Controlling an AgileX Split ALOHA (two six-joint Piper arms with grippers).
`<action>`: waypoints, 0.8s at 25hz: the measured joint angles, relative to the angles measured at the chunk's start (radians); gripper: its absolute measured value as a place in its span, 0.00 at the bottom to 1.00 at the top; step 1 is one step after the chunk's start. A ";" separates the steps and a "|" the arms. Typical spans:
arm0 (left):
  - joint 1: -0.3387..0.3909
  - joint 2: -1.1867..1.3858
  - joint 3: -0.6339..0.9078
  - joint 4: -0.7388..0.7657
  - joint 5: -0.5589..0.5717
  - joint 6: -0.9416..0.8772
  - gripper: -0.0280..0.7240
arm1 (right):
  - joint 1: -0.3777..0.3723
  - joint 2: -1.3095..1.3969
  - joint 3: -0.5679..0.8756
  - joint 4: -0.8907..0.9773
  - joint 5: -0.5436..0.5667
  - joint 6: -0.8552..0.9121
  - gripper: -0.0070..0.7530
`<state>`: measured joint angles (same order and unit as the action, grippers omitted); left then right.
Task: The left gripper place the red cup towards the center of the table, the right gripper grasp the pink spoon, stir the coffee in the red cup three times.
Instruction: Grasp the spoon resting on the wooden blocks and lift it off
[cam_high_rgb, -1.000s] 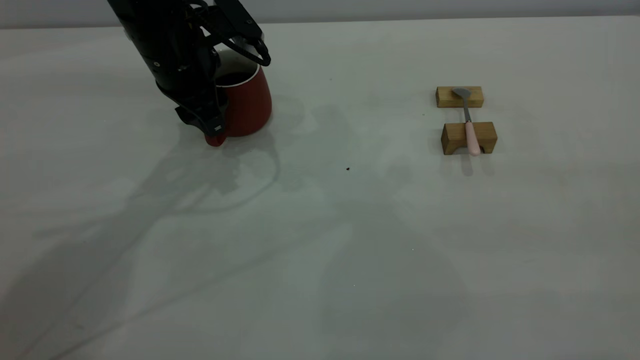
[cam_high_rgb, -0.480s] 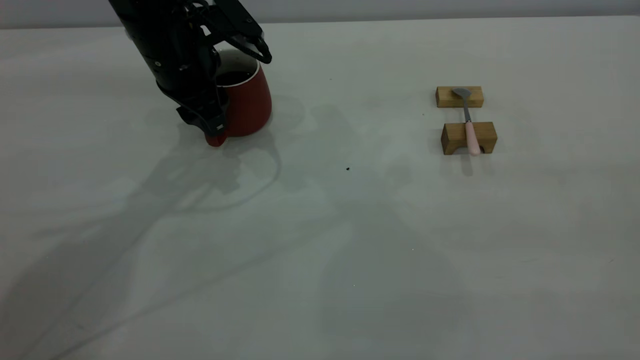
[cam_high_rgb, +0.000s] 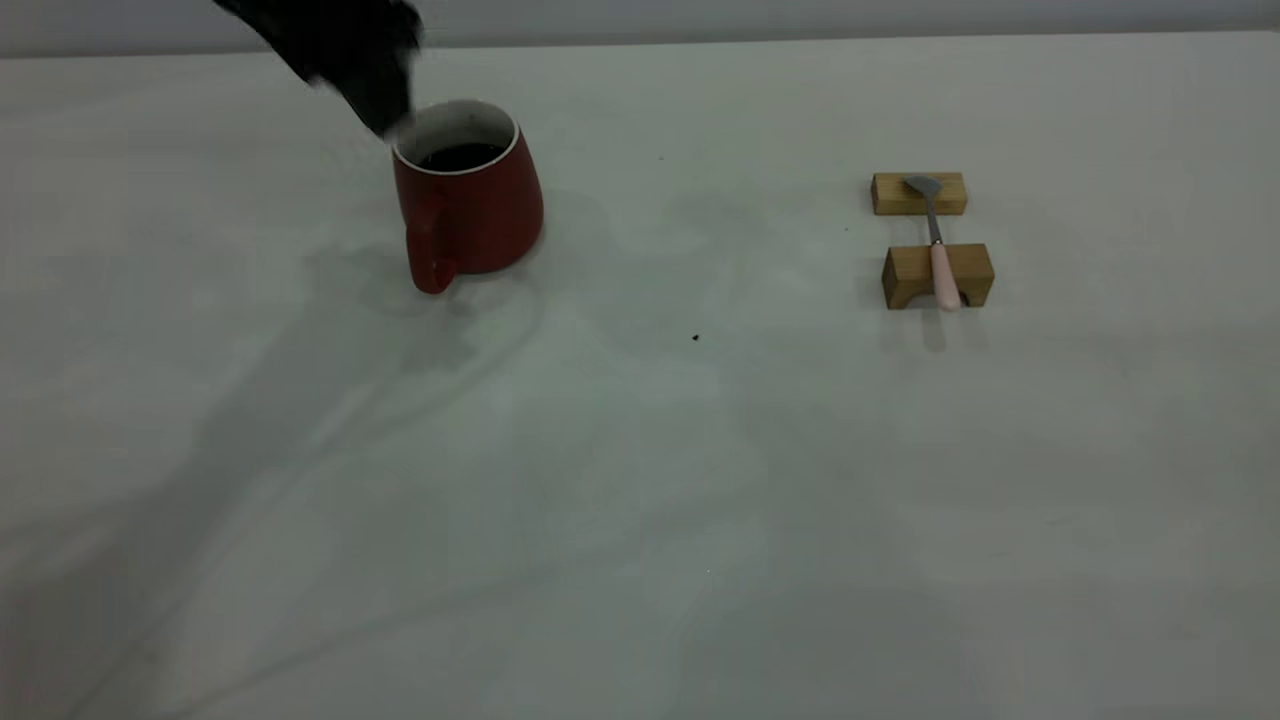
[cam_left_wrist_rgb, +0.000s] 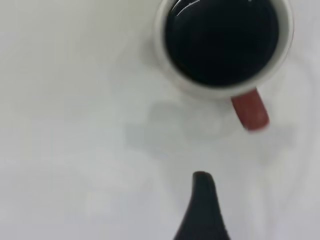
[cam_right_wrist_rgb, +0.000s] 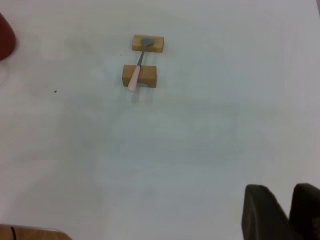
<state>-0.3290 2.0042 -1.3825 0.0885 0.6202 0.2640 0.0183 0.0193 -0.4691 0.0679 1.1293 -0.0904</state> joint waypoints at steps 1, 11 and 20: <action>0.002 -0.043 0.000 0.001 0.037 -0.028 0.94 | 0.000 0.000 0.000 0.000 0.000 0.000 0.23; 0.007 -0.445 0.000 0.000 0.490 -0.324 0.67 | 0.000 0.000 0.000 0.000 0.000 0.000 0.23; 0.007 -0.763 0.095 0.018 0.548 -0.389 0.50 | 0.000 0.000 0.000 0.000 0.000 0.000 0.23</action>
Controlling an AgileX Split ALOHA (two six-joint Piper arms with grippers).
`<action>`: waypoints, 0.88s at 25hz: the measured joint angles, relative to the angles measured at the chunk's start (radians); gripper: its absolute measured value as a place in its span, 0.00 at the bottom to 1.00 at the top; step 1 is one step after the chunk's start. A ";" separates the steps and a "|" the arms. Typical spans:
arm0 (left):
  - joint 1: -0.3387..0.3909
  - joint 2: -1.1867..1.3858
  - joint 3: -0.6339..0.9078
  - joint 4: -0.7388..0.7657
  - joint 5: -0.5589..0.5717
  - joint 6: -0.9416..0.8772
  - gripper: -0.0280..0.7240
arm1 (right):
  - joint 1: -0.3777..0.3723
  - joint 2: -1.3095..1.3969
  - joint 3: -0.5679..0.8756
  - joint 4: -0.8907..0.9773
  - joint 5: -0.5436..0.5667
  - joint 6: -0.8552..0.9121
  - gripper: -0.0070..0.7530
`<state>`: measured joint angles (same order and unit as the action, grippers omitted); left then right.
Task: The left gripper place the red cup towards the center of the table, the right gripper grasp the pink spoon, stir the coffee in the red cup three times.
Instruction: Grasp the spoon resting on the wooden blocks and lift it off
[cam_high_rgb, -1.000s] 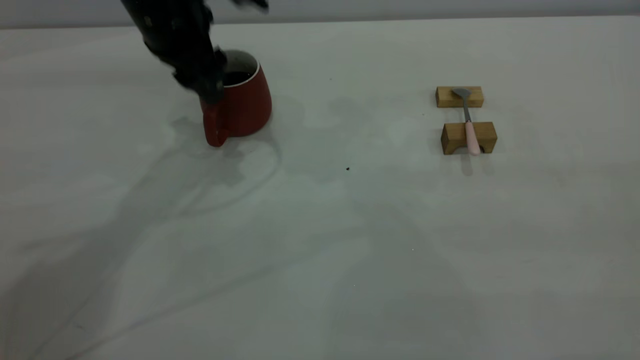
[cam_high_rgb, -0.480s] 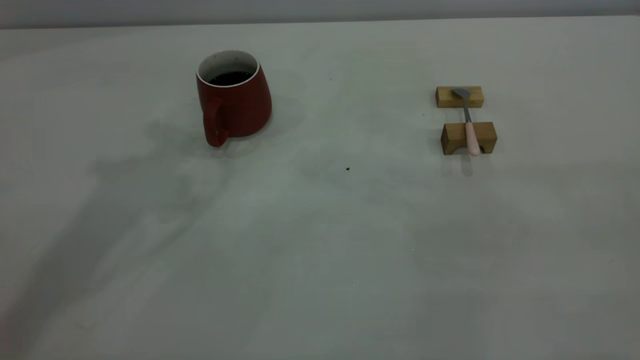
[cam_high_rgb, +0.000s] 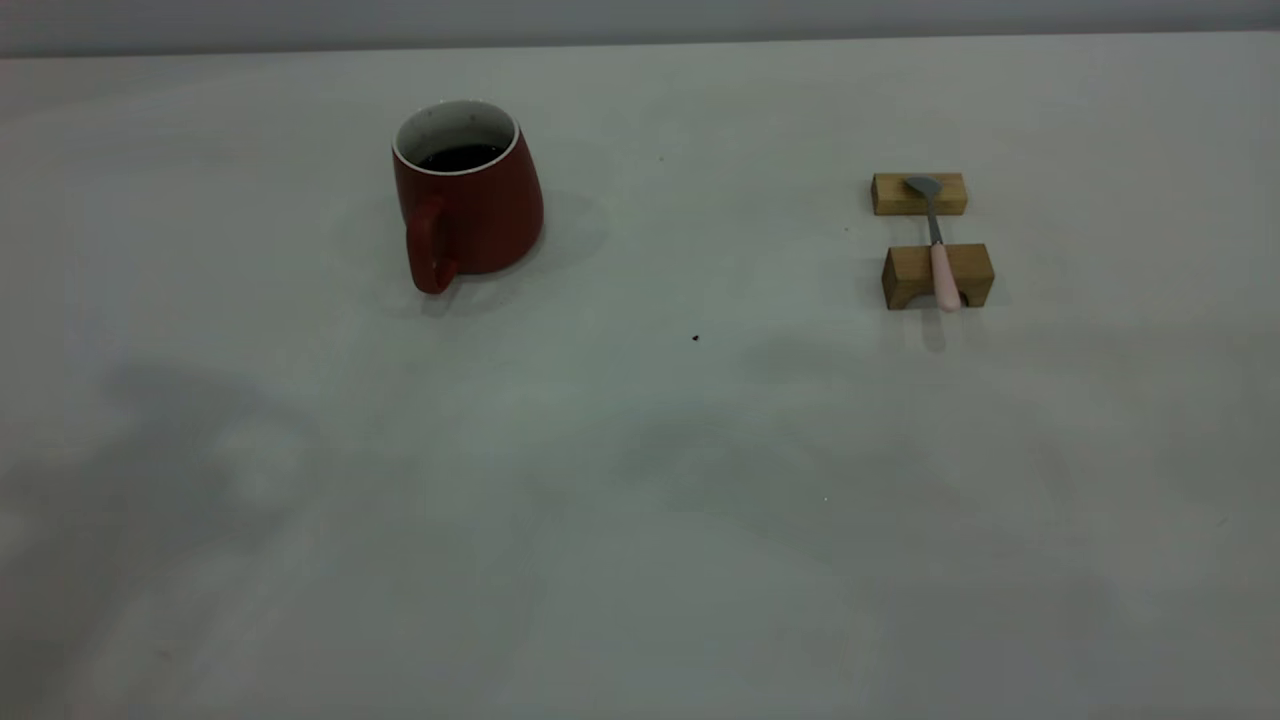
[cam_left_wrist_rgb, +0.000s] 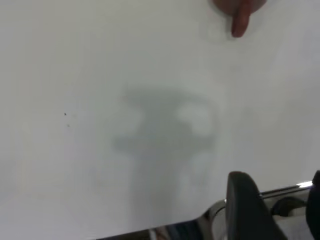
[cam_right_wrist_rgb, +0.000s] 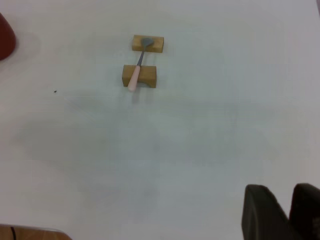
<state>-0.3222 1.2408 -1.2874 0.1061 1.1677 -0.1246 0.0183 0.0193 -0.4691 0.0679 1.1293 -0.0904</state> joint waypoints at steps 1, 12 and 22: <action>0.000 -0.051 0.038 -0.011 0.000 -0.001 0.49 | 0.000 0.000 0.000 0.000 0.000 0.000 0.23; 0.129 -0.950 0.515 -0.061 0.000 -0.007 0.44 | 0.000 0.000 0.000 0.000 0.000 0.000 0.23; 0.294 -1.259 0.769 -0.076 -0.020 0.059 0.44 | 0.000 0.000 0.000 0.000 0.000 0.000 0.23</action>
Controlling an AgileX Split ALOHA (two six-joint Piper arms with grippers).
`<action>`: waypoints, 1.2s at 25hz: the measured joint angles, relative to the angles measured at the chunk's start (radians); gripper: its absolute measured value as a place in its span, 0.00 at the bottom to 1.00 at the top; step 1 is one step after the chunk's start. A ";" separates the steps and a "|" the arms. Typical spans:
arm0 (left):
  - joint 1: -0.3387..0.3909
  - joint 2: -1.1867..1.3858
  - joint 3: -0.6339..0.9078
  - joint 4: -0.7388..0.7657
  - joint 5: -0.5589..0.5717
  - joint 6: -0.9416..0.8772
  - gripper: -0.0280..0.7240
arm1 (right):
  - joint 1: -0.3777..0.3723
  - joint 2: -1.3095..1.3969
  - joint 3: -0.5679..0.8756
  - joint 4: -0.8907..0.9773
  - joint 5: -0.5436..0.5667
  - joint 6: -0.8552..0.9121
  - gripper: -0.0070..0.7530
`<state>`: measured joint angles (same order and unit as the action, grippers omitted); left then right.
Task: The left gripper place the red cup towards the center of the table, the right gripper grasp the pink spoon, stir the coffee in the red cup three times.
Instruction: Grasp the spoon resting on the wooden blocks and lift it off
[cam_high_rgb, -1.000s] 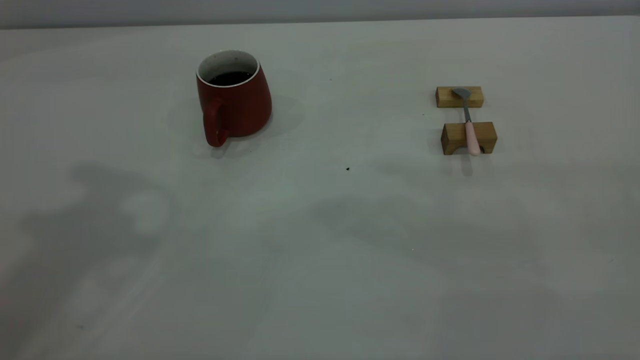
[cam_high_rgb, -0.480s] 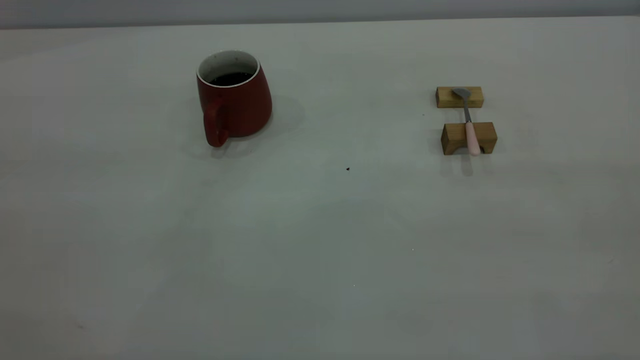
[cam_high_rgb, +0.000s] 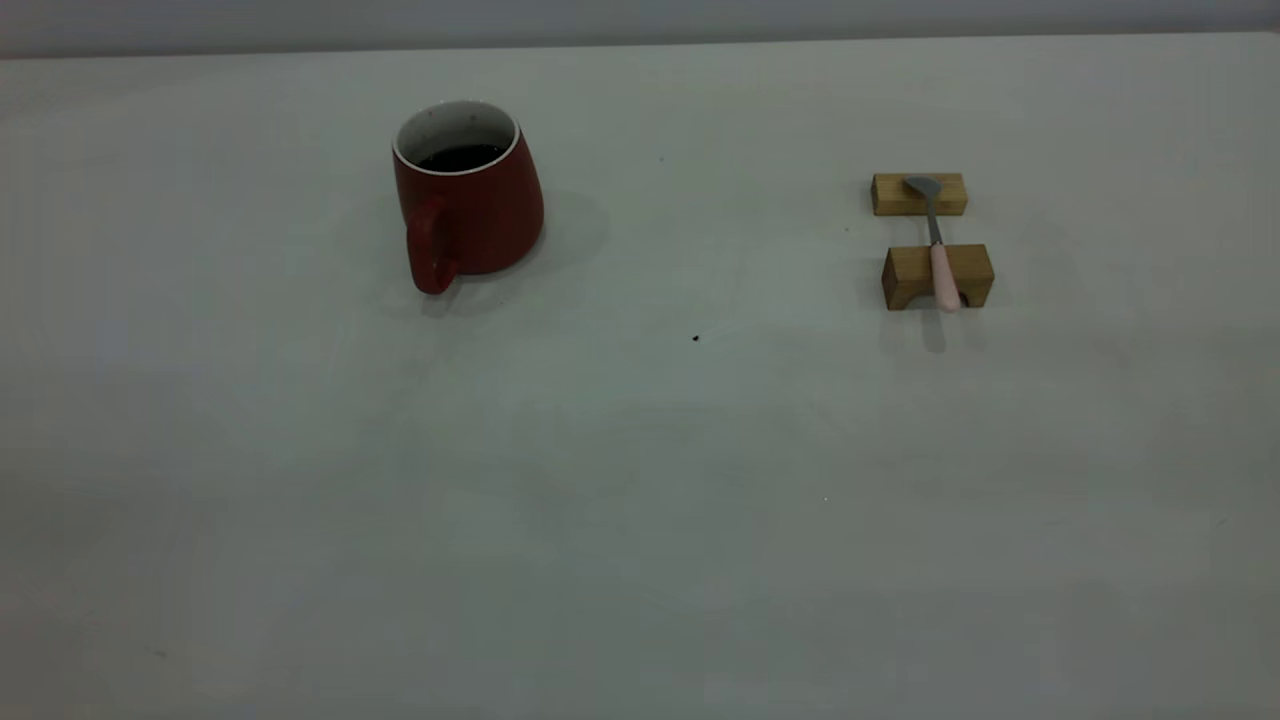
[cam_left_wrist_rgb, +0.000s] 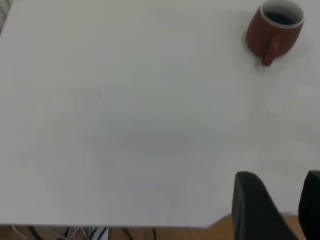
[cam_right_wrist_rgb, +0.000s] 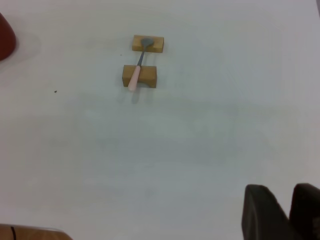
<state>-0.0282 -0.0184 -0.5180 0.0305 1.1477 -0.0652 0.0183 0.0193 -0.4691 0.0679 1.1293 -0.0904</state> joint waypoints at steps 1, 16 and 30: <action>0.000 0.000 0.014 0.000 -0.007 0.000 0.44 | 0.000 0.000 0.000 0.000 0.000 0.000 0.23; 0.000 -0.001 0.030 0.000 -0.010 0.009 0.43 | 0.000 0.000 0.000 0.000 0.000 0.000 0.23; 0.000 -0.001 0.030 0.000 -0.010 0.009 0.43 | 0.000 0.000 0.000 0.059 0.000 0.000 0.24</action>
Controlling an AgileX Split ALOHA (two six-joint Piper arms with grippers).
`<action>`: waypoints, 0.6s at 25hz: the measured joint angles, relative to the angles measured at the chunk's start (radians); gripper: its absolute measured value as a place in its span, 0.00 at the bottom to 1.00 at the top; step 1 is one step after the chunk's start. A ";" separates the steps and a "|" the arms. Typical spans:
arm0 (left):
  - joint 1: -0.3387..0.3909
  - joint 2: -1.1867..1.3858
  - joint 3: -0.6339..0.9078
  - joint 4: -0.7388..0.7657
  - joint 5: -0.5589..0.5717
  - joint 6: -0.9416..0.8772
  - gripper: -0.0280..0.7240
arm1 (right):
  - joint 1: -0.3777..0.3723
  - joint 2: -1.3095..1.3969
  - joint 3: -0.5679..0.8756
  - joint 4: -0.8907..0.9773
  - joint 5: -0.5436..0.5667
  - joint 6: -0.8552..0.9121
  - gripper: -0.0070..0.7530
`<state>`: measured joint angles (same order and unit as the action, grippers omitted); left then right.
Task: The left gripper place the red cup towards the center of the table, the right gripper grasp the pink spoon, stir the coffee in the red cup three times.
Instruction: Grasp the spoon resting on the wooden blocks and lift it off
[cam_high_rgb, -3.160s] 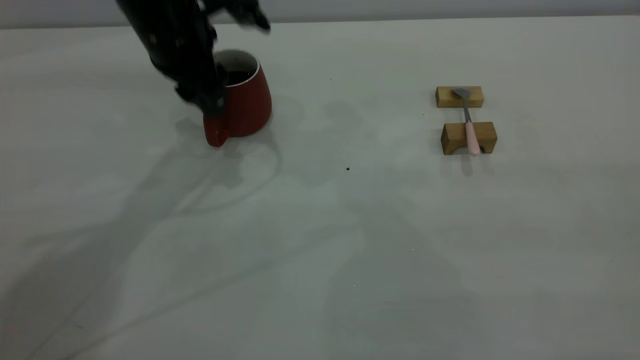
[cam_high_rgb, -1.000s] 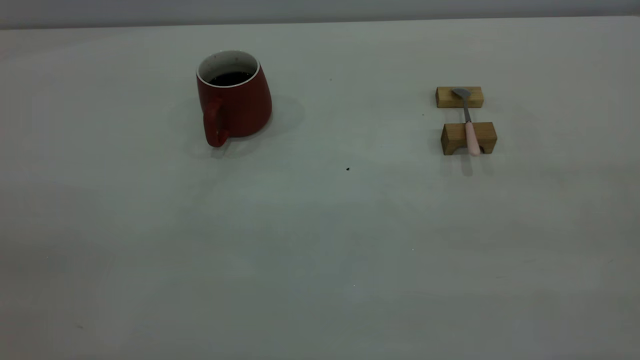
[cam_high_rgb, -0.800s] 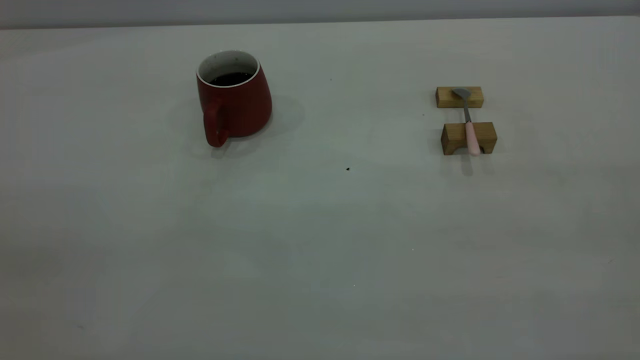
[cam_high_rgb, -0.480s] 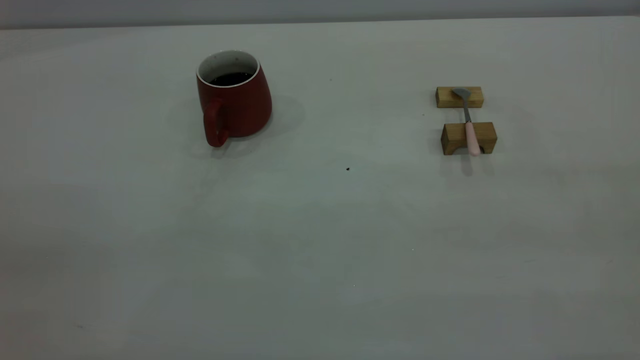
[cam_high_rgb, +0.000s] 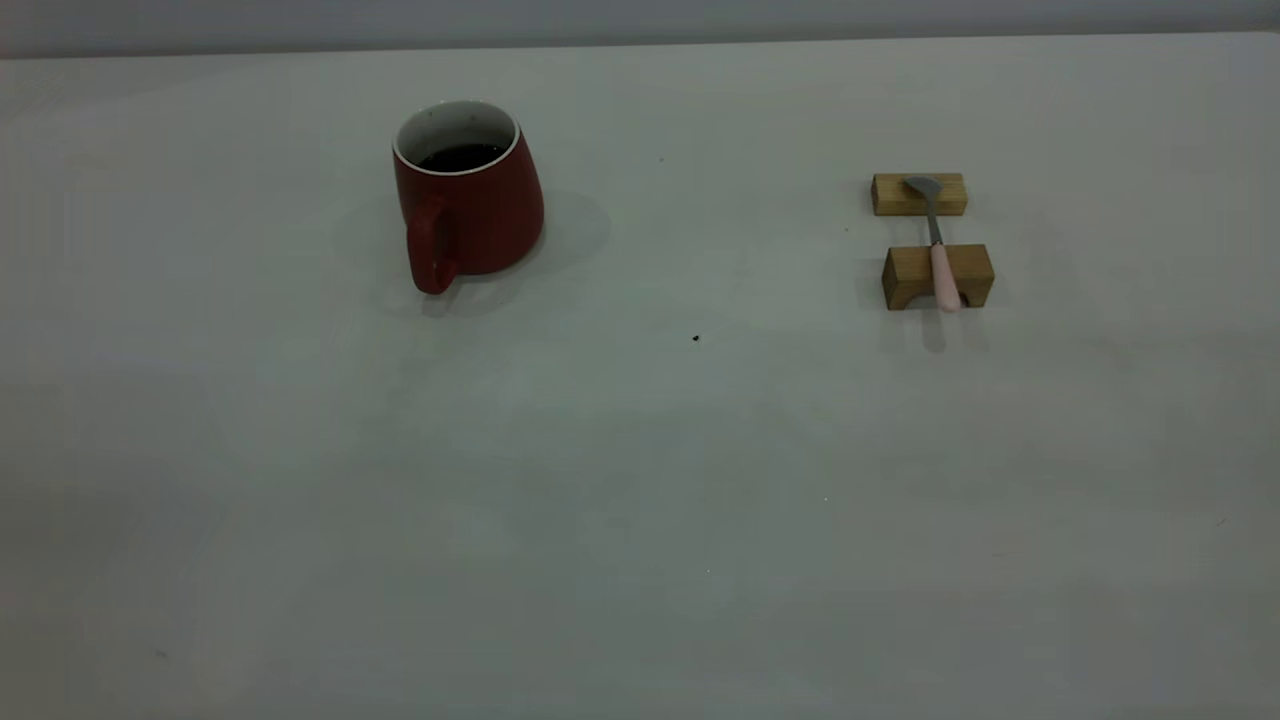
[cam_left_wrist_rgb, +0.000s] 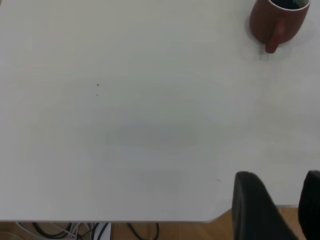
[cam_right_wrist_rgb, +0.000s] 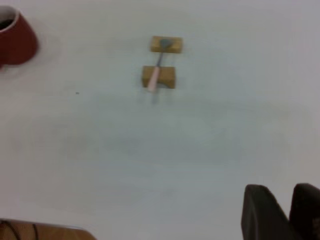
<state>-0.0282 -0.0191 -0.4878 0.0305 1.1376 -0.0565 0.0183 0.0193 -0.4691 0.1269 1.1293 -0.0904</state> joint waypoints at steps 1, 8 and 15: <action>0.000 0.000 0.000 0.000 0.000 0.000 0.43 | 0.000 0.000 0.000 0.001 -0.001 0.001 0.24; 0.000 0.000 0.000 0.000 0.000 0.000 0.43 | 0.000 0.133 -0.028 -0.009 -0.043 0.032 0.53; 0.000 0.000 0.000 0.000 0.000 0.000 0.43 | 0.000 0.595 -0.042 0.012 -0.300 0.060 0.90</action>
<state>-0.0282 -0.0191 -0.4878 0.0305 1.1373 -0.0565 0.0183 0.6145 -0.5112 0.1390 0.8295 -0.0308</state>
